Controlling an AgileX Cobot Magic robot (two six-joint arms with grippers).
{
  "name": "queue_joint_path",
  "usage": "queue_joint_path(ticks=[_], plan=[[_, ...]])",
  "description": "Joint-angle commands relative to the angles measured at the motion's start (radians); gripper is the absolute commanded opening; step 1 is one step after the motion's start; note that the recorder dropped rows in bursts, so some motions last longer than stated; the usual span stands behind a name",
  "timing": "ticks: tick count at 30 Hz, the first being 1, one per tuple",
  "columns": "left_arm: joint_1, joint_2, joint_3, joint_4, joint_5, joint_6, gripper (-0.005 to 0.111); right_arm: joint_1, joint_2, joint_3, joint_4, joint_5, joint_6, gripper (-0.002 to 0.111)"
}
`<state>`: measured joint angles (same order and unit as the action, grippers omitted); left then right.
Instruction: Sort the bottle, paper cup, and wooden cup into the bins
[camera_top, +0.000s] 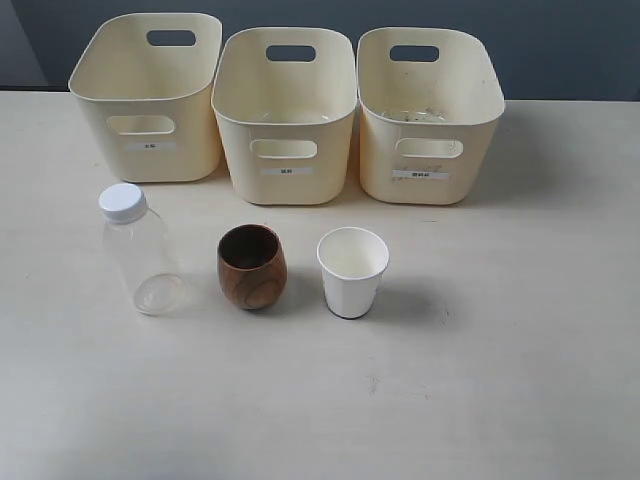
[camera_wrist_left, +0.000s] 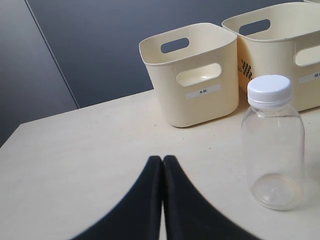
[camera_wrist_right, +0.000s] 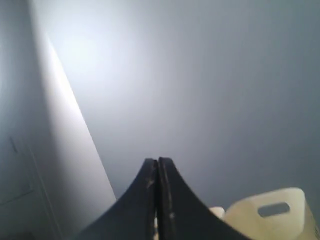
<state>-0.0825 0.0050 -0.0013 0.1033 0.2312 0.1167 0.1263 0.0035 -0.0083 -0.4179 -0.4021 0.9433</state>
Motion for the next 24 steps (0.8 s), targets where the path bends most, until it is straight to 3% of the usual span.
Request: queue_joint_path(ticks=[1, 9, 12, 16, 18, 24], plan=[[0.003, -0.005, 0.001, 0.003, -0.006, -0.002, 0.0, 0.004, 0.02, -0.102, -0.037, -0.051, -0.004, -0.001], [0.003, -0.005, 0.001, 0.003, -0.006, -0.002, 0.0, 0.004, 0.39, -0.497, -0.394, 0.012, 0.089, -0.001], [0.003, -0.005, 0.001, 0.003, -0.006, -0.002, 0.0, 0.004, 0.553, -0.639, -0.694, 0.007, 0.306, -0.001], [0.003, -0.005, 0.001, 0.003, -0.006, -0.002, 0.0, 0.004, 0.761, -0.851, -1.319, -0.084, 0.777, -0.001], [0.003, -0.005, 0.001, 0.003, -0.006, -0.002, 0.0, 0.002, 0.839, -0.926, -1.326, -0.155, 0.878, -0.001], [0.003, -0.005, 0.001, 0.003, -0.006, -0.002, 0.0, 0.005, 0.961, -1.03, -1.326, -0.267, 0.849, -0.001]])
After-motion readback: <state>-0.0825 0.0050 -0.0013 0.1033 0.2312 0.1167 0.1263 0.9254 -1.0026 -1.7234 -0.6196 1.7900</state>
